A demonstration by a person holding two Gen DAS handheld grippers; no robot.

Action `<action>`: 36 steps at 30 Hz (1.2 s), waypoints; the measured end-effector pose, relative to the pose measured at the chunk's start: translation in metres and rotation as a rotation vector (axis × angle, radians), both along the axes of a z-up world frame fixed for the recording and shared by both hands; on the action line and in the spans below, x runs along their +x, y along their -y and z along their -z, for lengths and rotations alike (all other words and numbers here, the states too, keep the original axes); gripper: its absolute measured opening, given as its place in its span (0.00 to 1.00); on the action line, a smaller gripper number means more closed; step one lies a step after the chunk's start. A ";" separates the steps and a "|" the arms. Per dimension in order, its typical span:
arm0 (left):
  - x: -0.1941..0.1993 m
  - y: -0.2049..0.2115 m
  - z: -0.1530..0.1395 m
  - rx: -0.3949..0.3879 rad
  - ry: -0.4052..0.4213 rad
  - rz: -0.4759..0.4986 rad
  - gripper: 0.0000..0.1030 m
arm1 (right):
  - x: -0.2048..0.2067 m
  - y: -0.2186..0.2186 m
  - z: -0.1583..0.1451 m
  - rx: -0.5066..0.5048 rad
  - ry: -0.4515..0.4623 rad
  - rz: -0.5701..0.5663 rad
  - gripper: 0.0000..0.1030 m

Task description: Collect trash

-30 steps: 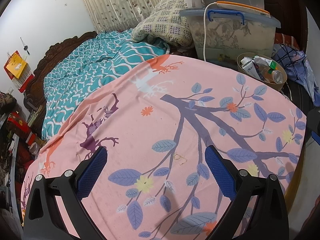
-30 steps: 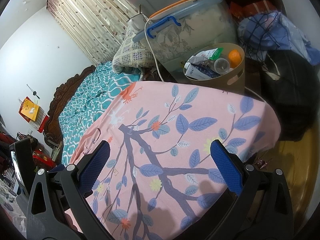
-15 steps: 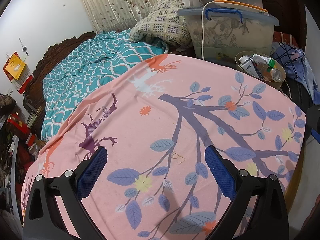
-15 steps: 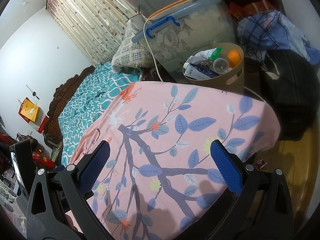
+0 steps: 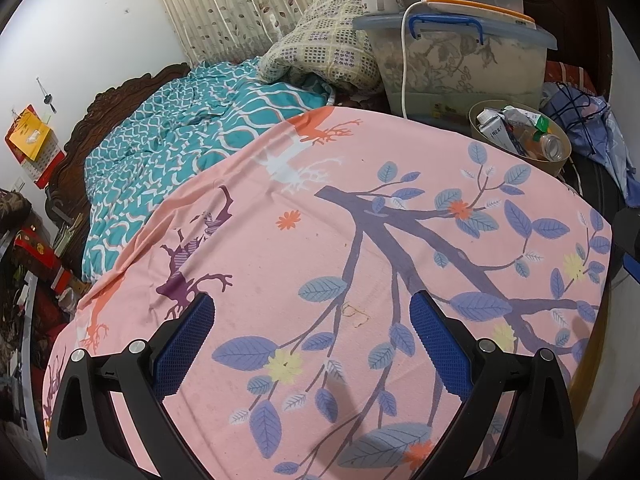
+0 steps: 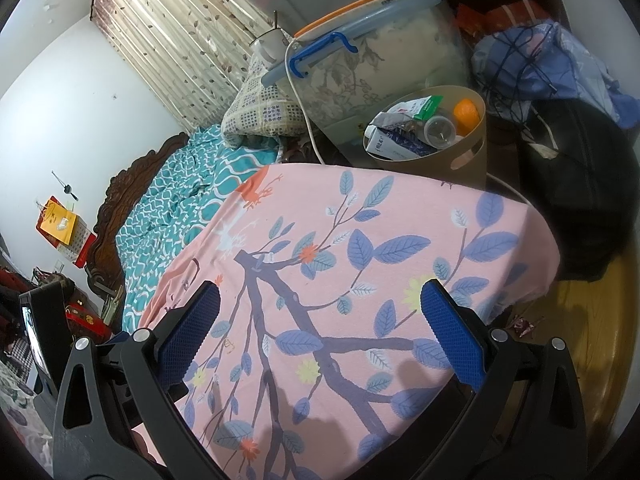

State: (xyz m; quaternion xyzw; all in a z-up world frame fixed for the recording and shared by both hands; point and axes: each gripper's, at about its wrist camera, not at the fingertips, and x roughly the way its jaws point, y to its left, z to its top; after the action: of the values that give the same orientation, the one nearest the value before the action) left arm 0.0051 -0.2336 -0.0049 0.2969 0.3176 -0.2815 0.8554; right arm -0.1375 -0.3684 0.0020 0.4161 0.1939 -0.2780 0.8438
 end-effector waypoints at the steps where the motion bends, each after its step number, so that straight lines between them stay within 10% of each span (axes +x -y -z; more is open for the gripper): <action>1: 0.001 -0.001 0.000 0.001 0.000 0.000 0.92 | 0.001 -0.001 0.000 0.000 0.000 0.000 0.97; 36: 0.002 -0.012 -0.012 -0.062 0.000 0.037 0.92 | -0.001 -0.002 -0.002 -0.013 0.001 -0.005 0.97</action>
State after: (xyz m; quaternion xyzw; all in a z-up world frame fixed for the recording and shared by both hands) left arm 0.0075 -0.2221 0.0074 0.2761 0.3032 -0.3068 0.8589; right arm -0.1386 -0.3661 0.0040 0.4103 0.1926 -0.2769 0.8473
